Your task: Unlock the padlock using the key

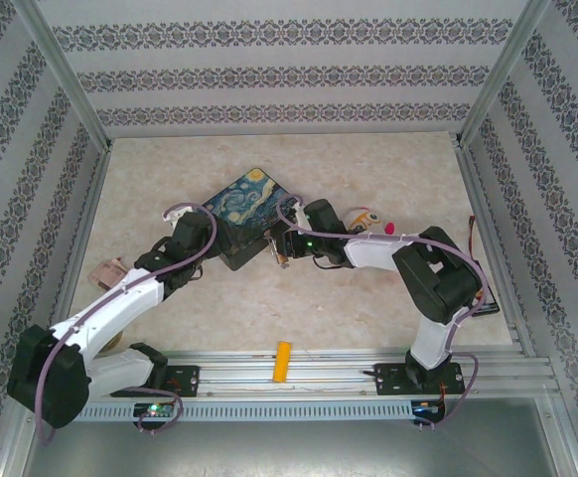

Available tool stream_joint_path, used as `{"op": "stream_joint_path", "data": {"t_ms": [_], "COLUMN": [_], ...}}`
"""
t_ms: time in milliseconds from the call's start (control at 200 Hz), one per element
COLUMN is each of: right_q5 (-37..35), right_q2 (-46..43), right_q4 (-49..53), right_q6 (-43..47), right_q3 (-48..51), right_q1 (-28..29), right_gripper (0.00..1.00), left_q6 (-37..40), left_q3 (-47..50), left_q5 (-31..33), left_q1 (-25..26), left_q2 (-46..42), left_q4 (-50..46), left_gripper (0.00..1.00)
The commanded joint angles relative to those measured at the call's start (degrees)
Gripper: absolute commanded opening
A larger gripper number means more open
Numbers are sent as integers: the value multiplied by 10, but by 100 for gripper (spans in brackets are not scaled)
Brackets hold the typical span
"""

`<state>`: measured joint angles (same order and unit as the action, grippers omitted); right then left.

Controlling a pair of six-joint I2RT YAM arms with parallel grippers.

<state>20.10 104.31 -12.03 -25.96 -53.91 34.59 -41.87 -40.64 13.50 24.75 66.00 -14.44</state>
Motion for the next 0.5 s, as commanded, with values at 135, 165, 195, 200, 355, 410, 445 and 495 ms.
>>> {"op": "stream_joint_path", "data": {"t_ms": [135,165,195,200,355,410,445,495], "right_q5": [35,37,39,39,42,43,45,46], "right_q2": [39,43,46,47,63,68,71,75], "right_q4": [3,3,3,3,5,5,5,4], "right_q6": [11,11,11,11,12,11,11,11], "right_q3": [-36,-39,-41,-42,-54,-58,-60,-61], "right_q1": [-5,-5,-5,-5,-5,-5,-5,-5], "right_gripper": [36,36,36,36,36,36,35,32], "left_q6": [27,28,28,28,29,29,29,29], "left_q3": [-20,-22,-23,-23,-24,-23,-23,-22], "left_q5": [-43,-45,-48,-48,-58,-58,-59,-59], "left_q1": [-30,-32,-33,-34,-38,-38,-39,-41], "left_q2": [51,56,61,62,77,81,83,85], "left_q4": [-12,-11,-10,-10,0,2,2,2], "left_gripper": [99,99,99,99,99,99,99,99]}}
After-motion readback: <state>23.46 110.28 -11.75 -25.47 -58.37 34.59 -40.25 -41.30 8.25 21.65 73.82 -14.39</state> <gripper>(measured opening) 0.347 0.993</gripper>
